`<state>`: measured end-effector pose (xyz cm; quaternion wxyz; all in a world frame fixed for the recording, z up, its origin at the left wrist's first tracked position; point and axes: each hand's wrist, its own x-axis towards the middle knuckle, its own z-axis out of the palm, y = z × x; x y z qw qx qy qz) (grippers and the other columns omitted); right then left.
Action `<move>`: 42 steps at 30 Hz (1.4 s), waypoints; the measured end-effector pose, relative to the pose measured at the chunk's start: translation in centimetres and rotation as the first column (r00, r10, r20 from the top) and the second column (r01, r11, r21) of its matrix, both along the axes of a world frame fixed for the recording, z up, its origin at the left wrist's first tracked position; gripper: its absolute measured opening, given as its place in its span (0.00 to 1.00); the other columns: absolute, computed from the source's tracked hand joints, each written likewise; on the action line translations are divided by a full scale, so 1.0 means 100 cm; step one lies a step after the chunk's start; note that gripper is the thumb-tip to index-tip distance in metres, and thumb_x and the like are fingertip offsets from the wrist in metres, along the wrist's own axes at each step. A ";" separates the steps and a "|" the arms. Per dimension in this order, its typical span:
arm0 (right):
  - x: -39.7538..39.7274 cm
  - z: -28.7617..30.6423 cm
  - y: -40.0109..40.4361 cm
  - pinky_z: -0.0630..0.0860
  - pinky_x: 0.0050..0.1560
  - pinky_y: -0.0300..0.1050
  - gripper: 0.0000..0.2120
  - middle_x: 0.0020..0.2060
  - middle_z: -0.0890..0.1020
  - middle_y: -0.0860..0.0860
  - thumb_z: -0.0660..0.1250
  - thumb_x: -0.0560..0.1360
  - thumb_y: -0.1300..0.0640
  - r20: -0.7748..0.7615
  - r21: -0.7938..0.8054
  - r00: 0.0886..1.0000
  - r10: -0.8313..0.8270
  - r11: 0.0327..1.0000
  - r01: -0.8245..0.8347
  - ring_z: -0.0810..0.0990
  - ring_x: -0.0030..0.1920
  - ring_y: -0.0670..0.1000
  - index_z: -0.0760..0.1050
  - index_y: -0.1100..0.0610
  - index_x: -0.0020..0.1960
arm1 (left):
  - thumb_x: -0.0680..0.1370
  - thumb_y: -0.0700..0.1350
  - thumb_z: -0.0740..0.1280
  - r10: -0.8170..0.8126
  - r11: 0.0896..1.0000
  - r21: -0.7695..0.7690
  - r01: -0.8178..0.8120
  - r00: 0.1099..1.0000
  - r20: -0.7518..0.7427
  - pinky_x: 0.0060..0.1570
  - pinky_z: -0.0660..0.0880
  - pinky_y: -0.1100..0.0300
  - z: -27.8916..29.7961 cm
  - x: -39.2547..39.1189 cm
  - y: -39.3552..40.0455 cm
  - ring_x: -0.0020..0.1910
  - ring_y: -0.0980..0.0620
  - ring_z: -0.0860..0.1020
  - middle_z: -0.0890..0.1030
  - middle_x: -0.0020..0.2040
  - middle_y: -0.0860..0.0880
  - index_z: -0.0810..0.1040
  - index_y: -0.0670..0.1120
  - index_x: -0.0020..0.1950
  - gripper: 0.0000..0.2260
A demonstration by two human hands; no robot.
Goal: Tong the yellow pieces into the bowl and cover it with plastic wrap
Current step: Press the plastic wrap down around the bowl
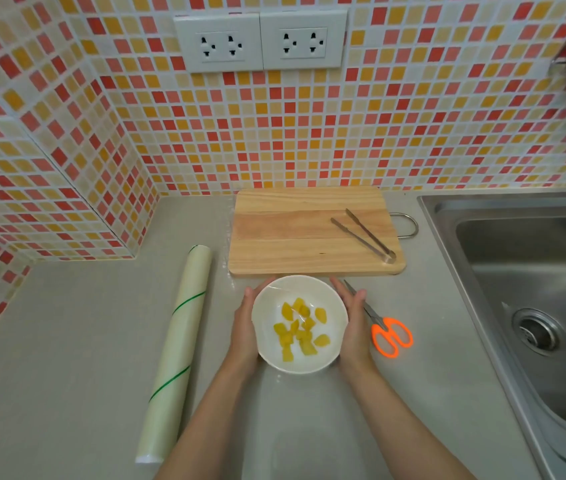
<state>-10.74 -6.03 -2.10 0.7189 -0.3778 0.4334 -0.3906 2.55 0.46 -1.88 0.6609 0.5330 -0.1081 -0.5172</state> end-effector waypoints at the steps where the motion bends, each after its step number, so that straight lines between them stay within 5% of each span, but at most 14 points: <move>1: 0.002 0.001 -0.003 0.73 0.62 0.53 0.29 0.57 0.81 0.52 0.44 0.78 0.37 -0.024 -0.010 0.997 -0.079 0.997 0.079 0.78 0.59 0.53 0.69 0.52 0.68 | 0.81 0.55 0.51 0.058 0.998 0.006 -0.058 0.998 0.033 0.60 0.73 0.46 0.001 -0.004 0.000 0.59 0.42 0.78 0.82 0.57 0.43 0.82 0.51 0.55 0.20; 4: 0.006 0.009 -0.020 0.76 0.53 0.45 0.25 0.50 0.82 0.55 0.45 0.80 0.43 -0.092 -0.082 0.966 -0.242 0.969 0.235 0.81 0.52 0.52 0.71 0.54 0.65 | 0.80 0.48 0.55 0.280 0.957 0.018 -0.289 0.942 0.187 0.51 0.76 0.53 0.002 -0.018 0.001 0.54 0.46 0.80 0.84 0.51 0.48 0.83 0.53 0.50 0.15; 7: 0.005 0.012 -0.028 0.75 0.52 0.42 0.26 0.53 0.81 0.62 0.44 0.81 0.45 -0.089 -0.128 0.962 -0.260 0.960 0.247 0.81 0.52 0.54 0.72 0.59 0.64 | 0.81 0.47 0.54 0.366 0.928 -0.027 -0.372 0.893 0.262 0.57 0.75 0.52 0.005 -0.032 0.003 0.57 0.48 0.78 0.81 0.56 0.49 0.79 0.53 0.56 0.14; 12: -0.011 -0.002 0.000 0.72 0.59 0.41 0.24 0.57 0.81 0.50 0.44 0.80 0.43 -0.085 -0.172 0.973 -0.215 0.965 0.198 0.77 0.61 0.47 0.67 0.52 0.69 | 0.75 0.55 0.55 0.385 0.922 -0.051 -0.385 0.893 0.234 0.57 0.74 0.52 0.001 -0.040 0.006 0.58 0.48 0.77 0.79 0.59 0.46 0.76 0.49 0.60 0.19; 17: -0.007 -0.003 0.007 0.74 0.49 0.27 0.21 0.61 0.75 0.39 0.44 0.81 0.46 -0.048 -0.162 0.995 -0.088 0.984 0.079 0.75 0.59 0.36 0.62 0.44 0.71 | 0.78 0.57 0.51 0.292 0.956 -0.051 -0.289 0.917 0.273 0.47 0.75 0.62 0.001 -0.020 0.003 0.50 0.53 0.79 0.80 0.51 0.48 0.77 0.49 0.53 0.19; 19: -0.003 0.001 0.004 0.73 0.52 0.29 0.19 0.63 0.74 0.41 0.45 0.81 0.46 -0.036 -0.154 0.996 -0.085 0.985 0.079 0.74 0.62 0.39 0.64 0.42 0.69 | 0.82 0.55 0.47 0.184 0.982 -0.019 -0.186 0.949 0.256 0.50 0.75 0.60 0.003 -0.013 0.000 0.49 0.54 0.80 0.82 0.50 0.50 0.78 0.51 0.54 0.21; 23: 0.003 0.001 0.002 0.67 0.69 0.49 0.19 0.68 0.72 0.49 0.46 0.81 0.46 0.015 -0.122 0.996 -0.083 0.989 0.084 0.70 0.68 0.49 0.70 0.44 0.64 | 0.82 0.55 0.45 0.112 0.993 0.010 -0.115 0.980 0.164 0.58 0.74 0.53 0.006 -0.011 -0.004 0.57 0.48 0.79 0.82 0.55 0.48 0.78 0.53 0.56 0.22; 28: 0.004 0.004 -0.001 0.68 0.68 0.50 0.21 0.67 0.74 0.52 0.43 0.81 0.45 0.112 -0.031 0.992 -0.051 0.998 0.055 0.72 0.66 0.52 0.73 0.44 0.59 | 0.82 0.53 0.48 0.162 0.987 -0.014 -0.161 0.982 0.099 0.66 0.69 0.46 0.010 -0.019 -0.006 0.64 0.42 0.75 0.78 0.63 0.42 0.78 0.52 0.58 0.19; 34: -0.002 0.006 -0.013 0.64 0.71 0.50 0.23 0.69 0.70 0.52 0.41 0.81 0.46 0.018 -0.106 0.999 0.027 0.994 -0.025 0.70 0.68 0.50 0.60 0.49 0.73 | 0.83 0.50 0.50 0.281 0.959 -0.039 -0.280 0.932 0.228 0.51 0.77 0.63 0.008 -0.031 -0.004 0.54 0.52 0.80 0.82 0.56 0.47 0.79 0.52 0.58 0.18; 42: -0.016 0.012 -0.015 0.60 0.71 0.43 0.24 0.72 0.66 0.50 0.41 0.81 0.48 -0.029 -0.187 0.997 0.066 0.980 -0.070 0.66 0.70 0.44 0.61 0.52 0.73 | 0.82 0.51 0.50 0.212 0.973 0.027 -0.230 0.932 0.293 0.41 0.75 0.71 0.005 -0.033 0.002 0.48 0.61 0.80 0.82 0.52 0.52 0.78 0.52 0.60 0.18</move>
